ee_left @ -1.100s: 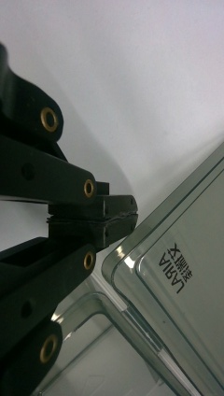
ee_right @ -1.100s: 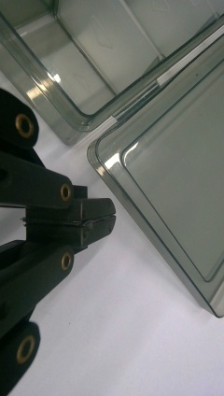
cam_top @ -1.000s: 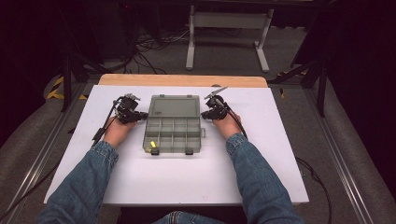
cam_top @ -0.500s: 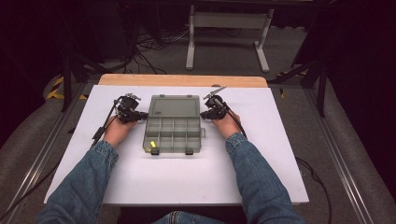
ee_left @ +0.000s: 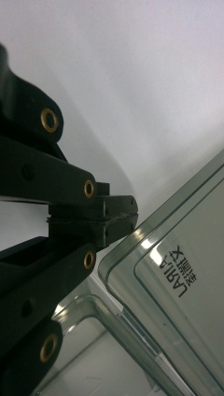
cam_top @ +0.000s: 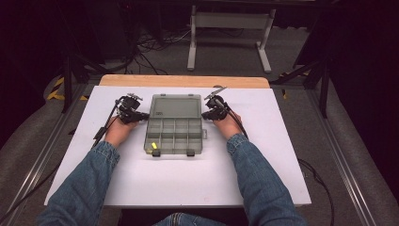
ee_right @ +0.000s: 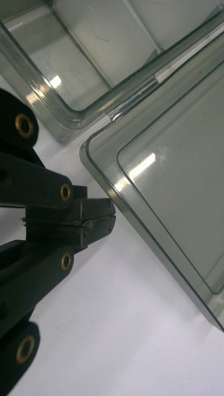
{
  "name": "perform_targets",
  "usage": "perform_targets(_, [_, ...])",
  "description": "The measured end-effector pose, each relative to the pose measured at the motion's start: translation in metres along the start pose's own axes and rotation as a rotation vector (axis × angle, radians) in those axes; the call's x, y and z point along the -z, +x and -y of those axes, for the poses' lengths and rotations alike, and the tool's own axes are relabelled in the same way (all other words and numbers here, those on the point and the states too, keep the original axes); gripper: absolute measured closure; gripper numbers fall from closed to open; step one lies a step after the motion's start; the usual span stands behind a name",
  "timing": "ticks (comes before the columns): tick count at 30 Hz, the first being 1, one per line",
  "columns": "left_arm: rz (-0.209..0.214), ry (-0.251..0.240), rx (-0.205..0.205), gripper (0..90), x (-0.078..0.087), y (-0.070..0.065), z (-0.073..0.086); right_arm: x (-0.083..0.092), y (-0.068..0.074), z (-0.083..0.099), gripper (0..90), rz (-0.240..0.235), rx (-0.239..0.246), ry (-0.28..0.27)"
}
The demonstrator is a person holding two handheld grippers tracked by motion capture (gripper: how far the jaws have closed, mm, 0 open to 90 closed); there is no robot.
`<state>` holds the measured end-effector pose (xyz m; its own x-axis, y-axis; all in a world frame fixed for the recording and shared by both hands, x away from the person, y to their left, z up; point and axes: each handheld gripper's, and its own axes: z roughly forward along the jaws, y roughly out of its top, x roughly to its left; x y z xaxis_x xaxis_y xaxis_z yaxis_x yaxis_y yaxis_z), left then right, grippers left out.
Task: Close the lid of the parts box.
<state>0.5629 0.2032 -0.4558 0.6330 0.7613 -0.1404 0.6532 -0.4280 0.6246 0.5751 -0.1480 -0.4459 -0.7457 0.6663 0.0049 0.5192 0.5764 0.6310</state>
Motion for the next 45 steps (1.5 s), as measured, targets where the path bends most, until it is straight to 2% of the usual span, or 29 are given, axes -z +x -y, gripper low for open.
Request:
perform_targets(6, [-0.010, -0.008, -0.005, 89.4, -0.0011, 0.0003, -0.0009, -0.0021, -0.0004, -0.0029, 90.0, 0.008, -0.001, 0.000])
perform_targets(15, [-0.015, -0.012, 0.009, 89.4, -0.0034, -0.0011, -0.0032, -0.0043, -0.0014, -0.0053, 90.0, 0.016, 0.008, -0.007])
perform_targets(16, [-0.022, -0.017, -0.001, 89.4, -0.0037, -0.0003, -0.0037, -0.0045, -0.0014, -0.0056, 90.0, 0.017, 0.007, -0.006])
perform_targets(23, [-0.026, -0.029, 0.016, 89.4, -0.0058, -0.0012, -0.0046, -0.0063, -0.0022, -0.0076, 90.0, 0.024, 0.006, -0.012])
perform_targets(25, [-0.035, -0.036, 0.005, 89.4, -0.0064, -0.0001, -0.0050, -0.0067, -0.0025, -0.0078, 90.0, 0.027, 0.009, -0.015])
perform_targets(39, [-0.037, -0.040, 0.010, 89.3, -0.0059, -0.0003, -0.0054, -0.0057, -0.0016, -0.0083, 90.0, 0.038, 0.014, -0.027])
perform_targets(45, [-0.055, -0.062, 0.002, 89.2, -0.0025, -0.0014, -0.0064, -0.0031, -0.0011, -0.0092, 90.0, 0.051, 0.014, -0.046])
